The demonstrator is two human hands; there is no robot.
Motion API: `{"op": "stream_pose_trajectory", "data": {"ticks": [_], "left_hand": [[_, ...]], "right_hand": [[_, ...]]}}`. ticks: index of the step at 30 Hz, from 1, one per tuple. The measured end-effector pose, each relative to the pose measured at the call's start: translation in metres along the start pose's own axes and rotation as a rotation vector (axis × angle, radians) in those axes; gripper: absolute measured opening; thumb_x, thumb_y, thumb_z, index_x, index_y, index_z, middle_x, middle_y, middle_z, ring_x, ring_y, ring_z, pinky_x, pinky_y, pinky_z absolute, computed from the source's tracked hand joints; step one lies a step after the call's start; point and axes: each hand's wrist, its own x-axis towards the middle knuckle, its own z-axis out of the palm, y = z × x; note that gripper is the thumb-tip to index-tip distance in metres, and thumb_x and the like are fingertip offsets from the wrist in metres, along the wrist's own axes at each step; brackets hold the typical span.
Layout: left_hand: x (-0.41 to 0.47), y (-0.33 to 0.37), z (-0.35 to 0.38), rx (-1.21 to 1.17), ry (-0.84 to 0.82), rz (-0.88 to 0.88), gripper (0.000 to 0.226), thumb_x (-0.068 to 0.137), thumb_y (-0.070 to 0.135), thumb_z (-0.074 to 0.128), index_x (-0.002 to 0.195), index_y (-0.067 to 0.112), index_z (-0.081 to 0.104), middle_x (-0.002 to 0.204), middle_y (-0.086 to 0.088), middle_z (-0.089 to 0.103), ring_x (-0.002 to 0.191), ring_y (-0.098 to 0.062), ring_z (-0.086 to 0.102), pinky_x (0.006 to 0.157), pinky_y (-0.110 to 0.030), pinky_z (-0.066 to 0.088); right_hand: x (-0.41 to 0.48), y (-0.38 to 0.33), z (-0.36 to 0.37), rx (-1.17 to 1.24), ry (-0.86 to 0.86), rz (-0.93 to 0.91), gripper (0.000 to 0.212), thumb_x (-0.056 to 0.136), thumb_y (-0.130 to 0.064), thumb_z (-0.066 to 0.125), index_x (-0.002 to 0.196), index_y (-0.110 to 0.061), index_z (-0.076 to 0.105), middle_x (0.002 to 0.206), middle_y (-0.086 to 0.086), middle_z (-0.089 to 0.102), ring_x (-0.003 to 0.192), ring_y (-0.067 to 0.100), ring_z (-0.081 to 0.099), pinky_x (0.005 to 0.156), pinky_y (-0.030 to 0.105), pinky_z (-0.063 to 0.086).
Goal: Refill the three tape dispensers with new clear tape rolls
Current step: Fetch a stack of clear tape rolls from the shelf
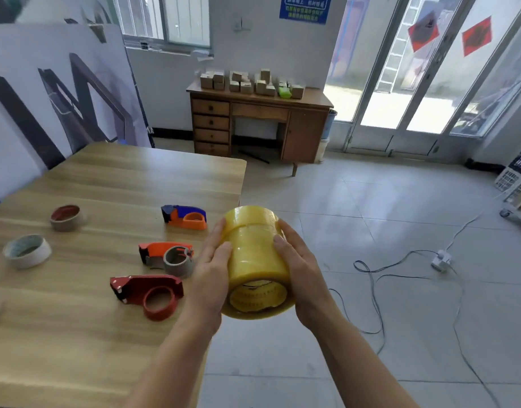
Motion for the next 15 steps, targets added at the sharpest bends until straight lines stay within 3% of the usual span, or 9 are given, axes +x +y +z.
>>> {"op": "stream_pose_trajectory", "data": {"ticks": [4, 10, 15], "left_hand": [[0.059, -0.009, 0.034, 0.001, 0.033, -0.019, 0.040, 0.099, 0.032, 0.039, 0.126, 0.061, 0.041, 0.139, 0.007, 0.039, 0.117, -0.025, 0.050, 0.093, -0.051, 0.050], [0.140, -0.010, 0.080, 0.009, 0.092, -0.061, 0.042, 0.100, 0.032, 0.039, 0.135, 0.053, 0.037, 0.143, 0.006, 0.038, 0.119, -0.026, 0.049, 0.094, -0.050, 0.050], [0.204, -0.014, 0.113, -0.004, 0.175, -0.058, 0.042, 0.099, 0.030, 0.040, 0.136, 0.051, 0.038, 0.133, 0.013, 0.041, 0.115, -0.020, 0.051, 0.082, -0.037, 0.053]], "right_hand": [[0.066, -0.004, -0.028, -0.012, -0.029, 0.043, 0.042, 0.095, -0.044, 0.052, 0.137, -0.047, 0.045, 0.127, -0.012, 0.052, 0.106, 0.018, 0.062, 0.069, 0.027, 0.059], [0.160, -0.010, -0.060, -0.008, -0.085, 0.106, 0.041, 0.095, -0.043, 0.053, 0.135, -0.045, 0.046, 0.126, -0.008, 0.054, 0.106, 0.020, 0.063, 0.073, 0.031, 0.059], [0.239, -0.008, -0.081, 0.012, -0.155, 0.144, 0.037, 0.095, -0.041, 0.054, 0.132, -0.046, 0.048, 0.126, -0.006, 0.056, 0.104, 0.020, 0.064, 0.074, 0.032, 0.059]]}}
